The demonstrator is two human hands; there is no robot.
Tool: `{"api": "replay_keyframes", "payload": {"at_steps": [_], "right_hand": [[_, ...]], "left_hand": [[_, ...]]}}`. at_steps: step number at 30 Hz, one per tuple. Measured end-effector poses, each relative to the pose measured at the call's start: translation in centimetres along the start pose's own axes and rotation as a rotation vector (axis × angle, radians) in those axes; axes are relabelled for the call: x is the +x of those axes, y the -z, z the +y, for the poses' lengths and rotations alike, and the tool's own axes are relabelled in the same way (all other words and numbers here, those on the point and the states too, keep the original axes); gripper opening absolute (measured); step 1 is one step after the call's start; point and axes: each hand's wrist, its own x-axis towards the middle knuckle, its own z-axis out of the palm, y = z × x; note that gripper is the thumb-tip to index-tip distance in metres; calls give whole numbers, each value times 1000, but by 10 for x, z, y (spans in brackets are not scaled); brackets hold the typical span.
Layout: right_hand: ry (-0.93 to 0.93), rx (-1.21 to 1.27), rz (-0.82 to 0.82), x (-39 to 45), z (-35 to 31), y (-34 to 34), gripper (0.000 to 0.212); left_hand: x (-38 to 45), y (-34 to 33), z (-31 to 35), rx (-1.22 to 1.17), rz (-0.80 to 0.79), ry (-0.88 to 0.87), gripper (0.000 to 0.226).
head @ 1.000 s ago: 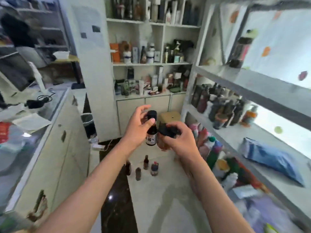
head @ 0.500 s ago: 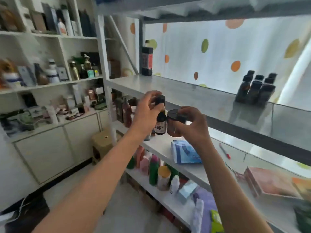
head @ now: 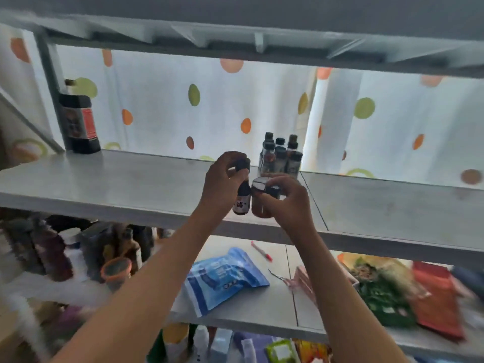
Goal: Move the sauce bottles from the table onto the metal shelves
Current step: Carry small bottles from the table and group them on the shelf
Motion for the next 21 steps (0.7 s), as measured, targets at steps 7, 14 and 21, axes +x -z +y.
{"api": "replay_keyframes", "payload": {"at_steps": [7, 14, 21], "right_hand": [[-61, -194, 143, 12, 35, 8, 23], [-68, -169, 146, 0, 49, 3, 26], [-141, -213, 58, 8, 63, 12, 39]], "left_hand": [[31, -43, -37, -81, -128, 31, 29], [24, -40, -73, 47, -280, -2, 45], [28, -44, -90, 198, -315, 18, 50]]}}
